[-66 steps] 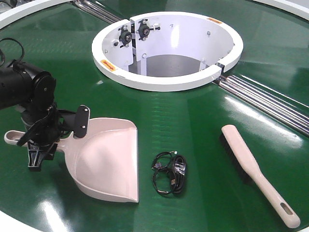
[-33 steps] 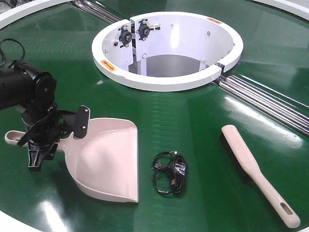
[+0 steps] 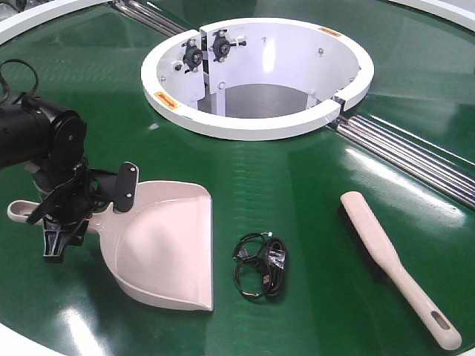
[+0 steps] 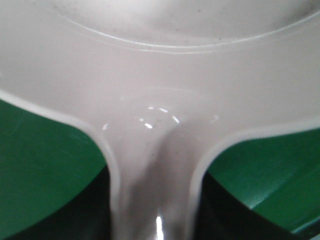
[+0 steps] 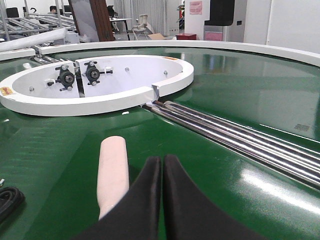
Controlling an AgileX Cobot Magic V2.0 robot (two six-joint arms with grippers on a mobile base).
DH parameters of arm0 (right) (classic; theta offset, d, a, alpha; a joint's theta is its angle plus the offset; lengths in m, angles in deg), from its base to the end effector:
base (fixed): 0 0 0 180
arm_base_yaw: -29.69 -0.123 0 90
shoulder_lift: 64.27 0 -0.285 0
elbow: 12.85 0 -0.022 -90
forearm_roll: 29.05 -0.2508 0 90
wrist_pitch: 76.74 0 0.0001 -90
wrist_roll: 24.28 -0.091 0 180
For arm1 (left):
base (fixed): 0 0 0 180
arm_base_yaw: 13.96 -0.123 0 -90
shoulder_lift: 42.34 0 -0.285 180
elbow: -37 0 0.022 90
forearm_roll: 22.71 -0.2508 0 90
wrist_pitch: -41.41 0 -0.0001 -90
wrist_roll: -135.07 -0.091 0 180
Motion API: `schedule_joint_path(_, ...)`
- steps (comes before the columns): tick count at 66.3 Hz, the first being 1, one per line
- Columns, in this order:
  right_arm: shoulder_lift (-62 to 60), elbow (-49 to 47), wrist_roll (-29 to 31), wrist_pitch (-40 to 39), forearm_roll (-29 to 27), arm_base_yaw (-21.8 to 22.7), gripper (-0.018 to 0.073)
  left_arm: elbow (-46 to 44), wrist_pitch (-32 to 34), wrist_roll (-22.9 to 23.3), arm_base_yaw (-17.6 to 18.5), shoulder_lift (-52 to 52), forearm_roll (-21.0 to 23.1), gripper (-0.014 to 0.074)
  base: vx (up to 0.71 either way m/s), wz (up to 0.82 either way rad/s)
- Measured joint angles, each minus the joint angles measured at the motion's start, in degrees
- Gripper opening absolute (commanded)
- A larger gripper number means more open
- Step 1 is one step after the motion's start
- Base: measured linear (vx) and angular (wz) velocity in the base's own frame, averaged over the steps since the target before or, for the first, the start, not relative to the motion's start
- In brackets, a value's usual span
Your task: Clean and inspect green conveyor with broom and dustpan
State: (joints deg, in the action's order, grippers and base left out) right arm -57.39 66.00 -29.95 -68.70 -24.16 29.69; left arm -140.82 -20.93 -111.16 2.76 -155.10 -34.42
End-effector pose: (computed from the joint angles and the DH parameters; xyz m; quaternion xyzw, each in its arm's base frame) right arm 0.0563 -0.0011 0.1917 0.0093 0.7297 0.0006 0.6837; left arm 0.3417 -0.0856 0.2106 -0.6925 -0.7152 -0.0929 0.0169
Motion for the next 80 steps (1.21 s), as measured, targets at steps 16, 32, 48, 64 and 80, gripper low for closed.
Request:
schedule_joint_path(16,0.0,0.0,0.0,0.0,0.0,0.0,-0.001,0.0,0.0,0.0,0.0,0.0,0.0,-0.0007,0.0,0.0)
schedule_joint_path(32,0.0,0.0,0.0,0.0,0.0,0.0,-0.001,0.0,0.0,0.0,0.0,0.0,0.0,-0.0007,0.0,0.0)
schedule_joint_path(48,0.0,0.0,0.0,0.0,0.0,0.0,-0.001,0.0,0.0,0.0,0.0,0.0,0.0,-0.0007,0.0,0.0)
schedule_joint_path(64,0.0,0.0,-0.27,-2.05,0.0,0.0,-0.001,0.0,0.0,0.0,0.0,0.0,0.0,-0.0007,0.0,0.0)
schedule_joint_path(80,0.0,0.0,-0.41,-8.97,0.02,0.0,-0.001,0.0,0.0,-0.05,0.0,0.0,0.1,-0.0007,0.0,0.0)
